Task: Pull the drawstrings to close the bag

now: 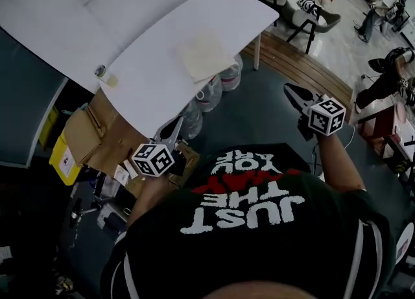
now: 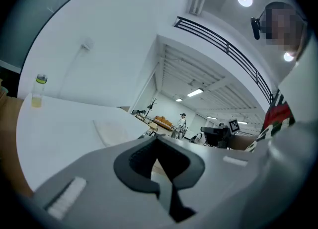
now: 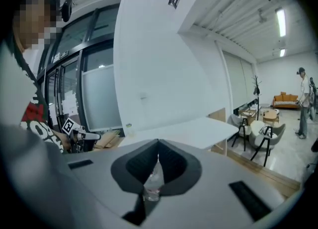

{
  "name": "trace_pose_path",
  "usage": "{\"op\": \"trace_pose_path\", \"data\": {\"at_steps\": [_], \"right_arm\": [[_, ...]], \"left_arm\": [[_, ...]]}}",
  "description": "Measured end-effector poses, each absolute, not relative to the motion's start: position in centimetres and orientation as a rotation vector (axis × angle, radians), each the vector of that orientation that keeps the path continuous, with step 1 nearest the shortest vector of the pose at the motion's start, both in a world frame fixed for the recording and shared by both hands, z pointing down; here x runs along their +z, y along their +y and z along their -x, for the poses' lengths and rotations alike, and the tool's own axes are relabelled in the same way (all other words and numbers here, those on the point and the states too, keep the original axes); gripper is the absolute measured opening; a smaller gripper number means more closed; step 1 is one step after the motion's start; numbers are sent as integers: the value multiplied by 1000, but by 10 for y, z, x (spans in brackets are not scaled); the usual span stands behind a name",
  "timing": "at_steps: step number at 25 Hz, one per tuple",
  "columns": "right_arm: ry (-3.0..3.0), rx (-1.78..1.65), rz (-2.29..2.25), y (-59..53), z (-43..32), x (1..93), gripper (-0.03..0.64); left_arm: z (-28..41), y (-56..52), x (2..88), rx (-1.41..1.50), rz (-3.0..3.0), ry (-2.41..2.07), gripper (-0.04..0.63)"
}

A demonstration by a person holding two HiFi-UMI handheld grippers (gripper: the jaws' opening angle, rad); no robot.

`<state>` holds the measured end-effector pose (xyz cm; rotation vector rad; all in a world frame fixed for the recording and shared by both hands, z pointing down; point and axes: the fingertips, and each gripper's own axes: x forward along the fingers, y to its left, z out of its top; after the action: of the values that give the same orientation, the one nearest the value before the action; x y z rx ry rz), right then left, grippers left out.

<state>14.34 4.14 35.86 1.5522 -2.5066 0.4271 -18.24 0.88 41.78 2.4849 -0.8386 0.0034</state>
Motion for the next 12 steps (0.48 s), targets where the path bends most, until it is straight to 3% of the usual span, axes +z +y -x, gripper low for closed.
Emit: {"op": "trace_pose_path", "data": {"at_steps": [12], "right_arm": [[-2379, 532, -1472, -78, -108, 400, 8]], "left_arm": [[205, -94, 476, 88, -2350, -768, 0]]}}
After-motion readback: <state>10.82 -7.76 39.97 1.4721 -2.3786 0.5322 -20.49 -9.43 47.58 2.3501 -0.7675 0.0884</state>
